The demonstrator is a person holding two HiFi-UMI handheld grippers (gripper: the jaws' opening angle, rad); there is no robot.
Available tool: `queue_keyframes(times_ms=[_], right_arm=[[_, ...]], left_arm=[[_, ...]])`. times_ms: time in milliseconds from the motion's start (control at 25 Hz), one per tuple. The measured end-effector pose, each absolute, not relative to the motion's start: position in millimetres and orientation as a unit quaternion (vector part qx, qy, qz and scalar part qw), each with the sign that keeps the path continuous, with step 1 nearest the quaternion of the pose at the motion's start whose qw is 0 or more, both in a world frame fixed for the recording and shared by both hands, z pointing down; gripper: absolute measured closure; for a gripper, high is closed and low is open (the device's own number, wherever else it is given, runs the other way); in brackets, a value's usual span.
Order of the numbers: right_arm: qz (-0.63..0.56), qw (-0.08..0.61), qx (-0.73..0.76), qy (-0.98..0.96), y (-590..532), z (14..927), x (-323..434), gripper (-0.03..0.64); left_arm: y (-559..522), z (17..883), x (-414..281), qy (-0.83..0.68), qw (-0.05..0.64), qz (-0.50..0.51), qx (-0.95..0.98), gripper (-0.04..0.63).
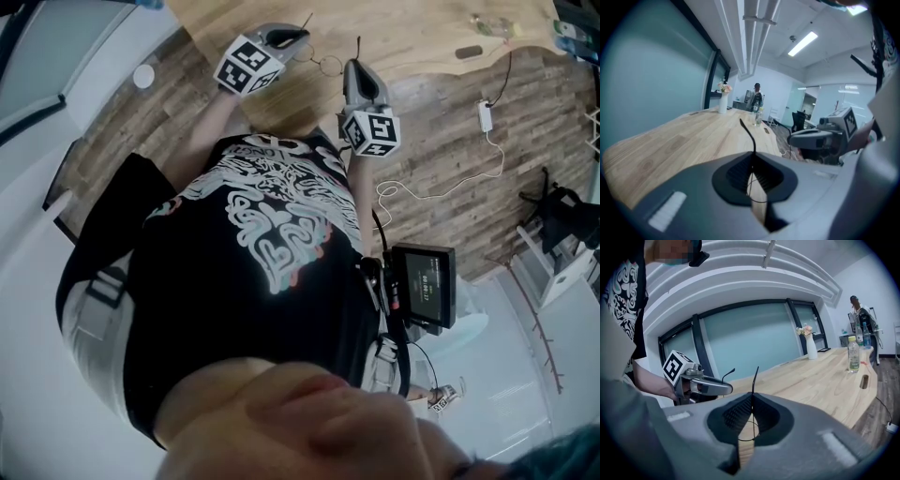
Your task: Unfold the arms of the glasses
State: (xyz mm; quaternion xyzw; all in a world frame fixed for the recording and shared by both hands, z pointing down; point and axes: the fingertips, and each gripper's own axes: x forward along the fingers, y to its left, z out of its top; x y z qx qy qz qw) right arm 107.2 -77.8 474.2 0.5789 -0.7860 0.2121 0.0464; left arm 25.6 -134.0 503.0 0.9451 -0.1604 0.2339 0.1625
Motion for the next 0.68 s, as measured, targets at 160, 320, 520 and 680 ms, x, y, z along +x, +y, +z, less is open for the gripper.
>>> queue_keyframes(times_ms=[160,320,520,680], right_arm=[[0.211,0.047,0.578,-0.787,-76.3,472.2,106.5,0.615],[0.21,0.045,0.577,-0.788,-77.1,472.6,107.2,0.615],[0.209,0.043,0.58,-0.786,-74.4,472.8,108.8,0.615],[0.203,0.048,0.583,-0.785,-76.7,473.2,111.2,0.615]], left_arm=[[-133.0,502.0,25.2,-0.164,0.163,0.235,0.944,0.606],[-133.9,505.4,26.3,-0.162,0.166,0.238,0.943,0.606],[-130.3,507.1,27.4,-0.158,0.167,0.237,0.944,0.606],[-133.6,511.0,30.4,-0.156,0.167,0.238,0.944,0.606]])
